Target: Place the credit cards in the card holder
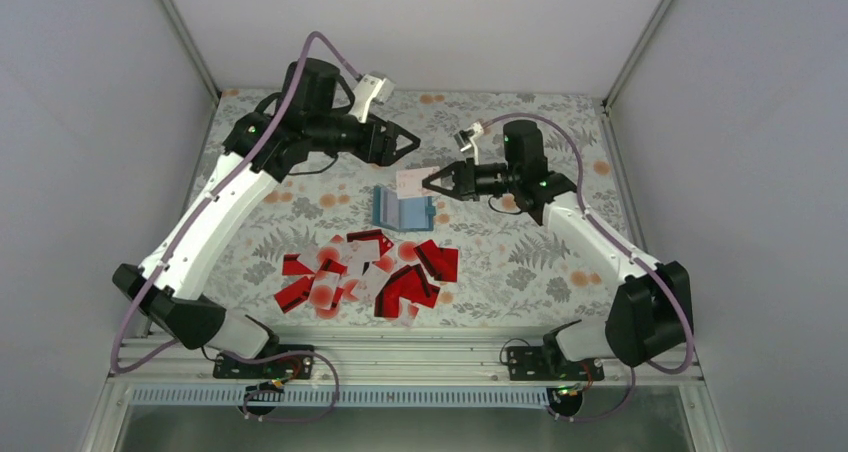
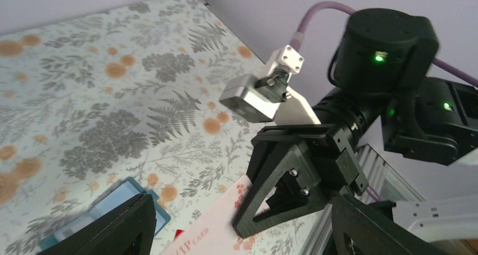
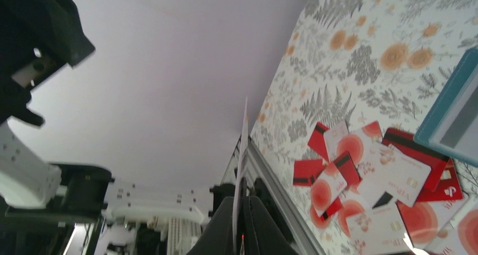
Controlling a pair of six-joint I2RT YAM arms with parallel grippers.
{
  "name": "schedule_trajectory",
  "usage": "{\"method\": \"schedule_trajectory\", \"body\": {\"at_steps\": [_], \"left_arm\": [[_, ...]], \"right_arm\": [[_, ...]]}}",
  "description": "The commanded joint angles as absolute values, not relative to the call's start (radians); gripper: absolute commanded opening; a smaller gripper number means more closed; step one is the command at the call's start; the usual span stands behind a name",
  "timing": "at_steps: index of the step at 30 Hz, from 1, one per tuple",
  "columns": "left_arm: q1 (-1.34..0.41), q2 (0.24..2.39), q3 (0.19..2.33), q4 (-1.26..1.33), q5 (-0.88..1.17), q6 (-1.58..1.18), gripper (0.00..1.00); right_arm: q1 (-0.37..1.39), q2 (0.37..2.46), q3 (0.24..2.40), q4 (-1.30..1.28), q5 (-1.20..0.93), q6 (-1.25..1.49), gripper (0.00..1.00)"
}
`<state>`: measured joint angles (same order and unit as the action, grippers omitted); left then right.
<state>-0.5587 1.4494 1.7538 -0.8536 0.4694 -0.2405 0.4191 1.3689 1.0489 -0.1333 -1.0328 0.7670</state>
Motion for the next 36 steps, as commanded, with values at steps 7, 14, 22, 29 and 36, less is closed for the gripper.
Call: {"method": "schedule_trajectory", "body": {"at_steps": [7, 14, 22, 29, 36], "left_arm": [[-0.525, 1.566, 1.76, -0.905, 0.785, -0.052, 0.74], [-0.475, 1.575, 1.644, -0.892, 0.938, 0.014, 0.62], [-0.433, 1.608, 1.543, -0.865, 1.158, 0.081, 0.54], [-0.431, 1.649, 1.559, -0.896, 1.25, 0.129, 0.47], [-0.431, 1.682, 1.553, -0.93, 1.307, 0.18, 0.31]], "right_arm": [[0.403, 1.383, 1.07, -0.272, -1.297, 0.539, 0.04], [0.394, 1.373, 1.053, -0.301, -1.352, 0.49, 0.04], [0.371, 1.397, 1.085, -0.295, -1.376, 0.482, 0.04], [0.367, 1.439, 1.128, -0.335, -1.398, 0.447, 0.04], [0.367, 1.45, 1.142, -0.344, -1.409, 0.437, 0.04]]}}
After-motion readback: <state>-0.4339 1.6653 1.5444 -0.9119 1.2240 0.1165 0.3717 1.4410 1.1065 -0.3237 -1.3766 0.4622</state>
